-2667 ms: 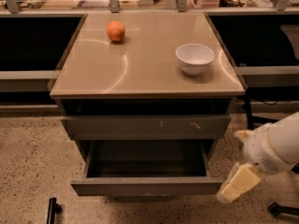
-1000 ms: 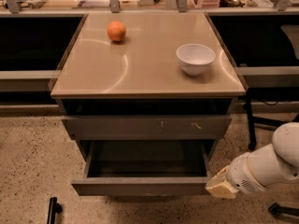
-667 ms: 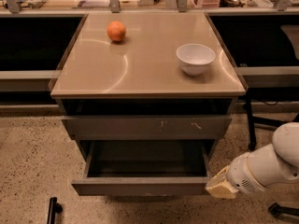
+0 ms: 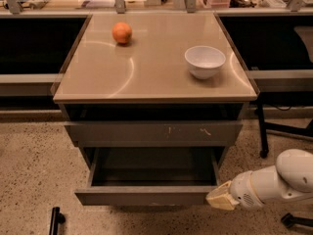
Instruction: Close middle drawer
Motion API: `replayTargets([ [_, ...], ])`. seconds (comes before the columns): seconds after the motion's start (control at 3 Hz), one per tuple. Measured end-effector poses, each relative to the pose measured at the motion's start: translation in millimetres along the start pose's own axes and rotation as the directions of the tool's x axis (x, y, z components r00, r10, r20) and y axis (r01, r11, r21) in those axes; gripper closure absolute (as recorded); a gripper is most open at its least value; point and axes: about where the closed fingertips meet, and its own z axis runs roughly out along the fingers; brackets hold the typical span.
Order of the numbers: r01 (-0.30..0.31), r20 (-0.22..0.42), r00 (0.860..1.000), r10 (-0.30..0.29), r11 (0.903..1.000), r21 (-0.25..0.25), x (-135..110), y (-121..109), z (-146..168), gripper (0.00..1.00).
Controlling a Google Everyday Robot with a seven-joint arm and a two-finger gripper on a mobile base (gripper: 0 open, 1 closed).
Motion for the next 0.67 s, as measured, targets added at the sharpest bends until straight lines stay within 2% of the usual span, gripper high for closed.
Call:
replayTargets([
  [0.33, -0.047, 0.078, 0.996, 0.053, 0.9961, -0.075, 17.9, -25.4, 47.3, 1.00],
  [0.67, -0.101, 0.094, 0.989, 0.114, 0.9863, -0.130, 36.6, -42.2, 88.5, 1.00],
])
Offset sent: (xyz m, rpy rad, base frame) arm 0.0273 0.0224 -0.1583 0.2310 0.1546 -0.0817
